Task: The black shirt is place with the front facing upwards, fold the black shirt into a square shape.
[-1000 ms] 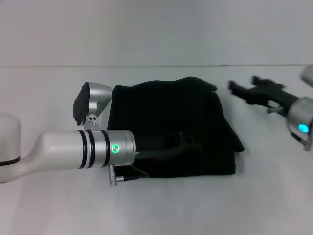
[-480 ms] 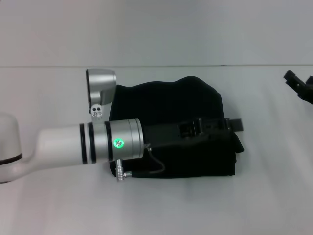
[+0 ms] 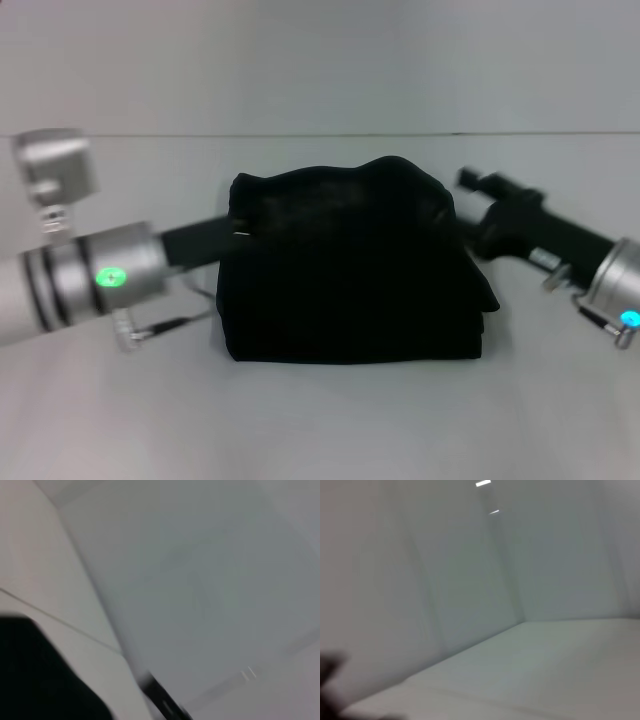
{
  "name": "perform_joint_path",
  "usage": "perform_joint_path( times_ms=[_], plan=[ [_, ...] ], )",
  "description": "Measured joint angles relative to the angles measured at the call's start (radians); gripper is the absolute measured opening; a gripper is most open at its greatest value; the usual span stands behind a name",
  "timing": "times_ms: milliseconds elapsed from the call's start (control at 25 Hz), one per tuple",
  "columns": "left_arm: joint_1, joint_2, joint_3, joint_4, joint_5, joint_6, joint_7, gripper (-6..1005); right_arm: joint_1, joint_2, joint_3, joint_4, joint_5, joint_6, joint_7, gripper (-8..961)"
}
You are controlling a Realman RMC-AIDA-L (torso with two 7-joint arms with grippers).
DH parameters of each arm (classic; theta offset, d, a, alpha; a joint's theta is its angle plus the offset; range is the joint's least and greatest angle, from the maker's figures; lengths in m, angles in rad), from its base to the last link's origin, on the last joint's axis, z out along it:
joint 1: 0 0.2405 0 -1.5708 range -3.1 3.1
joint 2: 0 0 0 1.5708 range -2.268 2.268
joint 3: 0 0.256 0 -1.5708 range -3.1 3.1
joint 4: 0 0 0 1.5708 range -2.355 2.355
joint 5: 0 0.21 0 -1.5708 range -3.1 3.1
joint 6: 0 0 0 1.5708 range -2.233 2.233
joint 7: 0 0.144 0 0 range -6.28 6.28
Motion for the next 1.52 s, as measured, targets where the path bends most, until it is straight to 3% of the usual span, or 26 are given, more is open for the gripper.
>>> perform_joint_path(
  times_ms=[80, 240, 480, 720, 920, 1120, 1360, 1520],
  plan=[
    [0.039, 0.028, -0.031, -0.011, -0.010, -0.058, -0.011, 835, 0.012, 0.002, -0.053, 0.003, -0.017, 0.002, -0.010, 831],
    [0.076, 0.051, -0.054, -0.024, -0.014, -0.133, -0.051, 968, 0.021, 0.003, -0.124, 0.022, -0.023, 0.079, 0.006, 832],
    [0.099, 0.059, -0.055, -0.026, -0.008, -0.199, -0.108, 966, 0.012, 0.002, -0.138, 0.046, -0.023, 0.230, 0.048, 832],
    [0.095, 0.076, -0.043, -0.026, 0.008, -0.264, -0.171, 961, -0.003, -0.002, -0.123, 0.035, -0.012, 0.236, 0.057, 832],
    [0.076, 0.092, 0.008, -0.025, 0.017, -0.322, -0.259, 956, -0.016, -0.006, -0.069, 0.026, -0.010, 0.168, 0.058, 832],
    [0.050, 0.103, 0.087, -0.025, 0.017, -0.391, -0.343, 952, -0.091, -0.008, -0.019, -0.050, -0.011, -0.004, 0.051, 831],
    [0.031, 0.108, 0.153, -0.026, 0.030, -0.464, -0.462, 946, -0.177, -0.033, -0.035, -0.097, -0.053, -0.149, 0.049, 830],
    [0.013, 0.107, 0.161, -0.029, 0.073, -0.486, -0.481, 943, -0.191, -0.036, -0.037, -0.097, -0.152, -0.160, 0.034, 830]
  ],
)
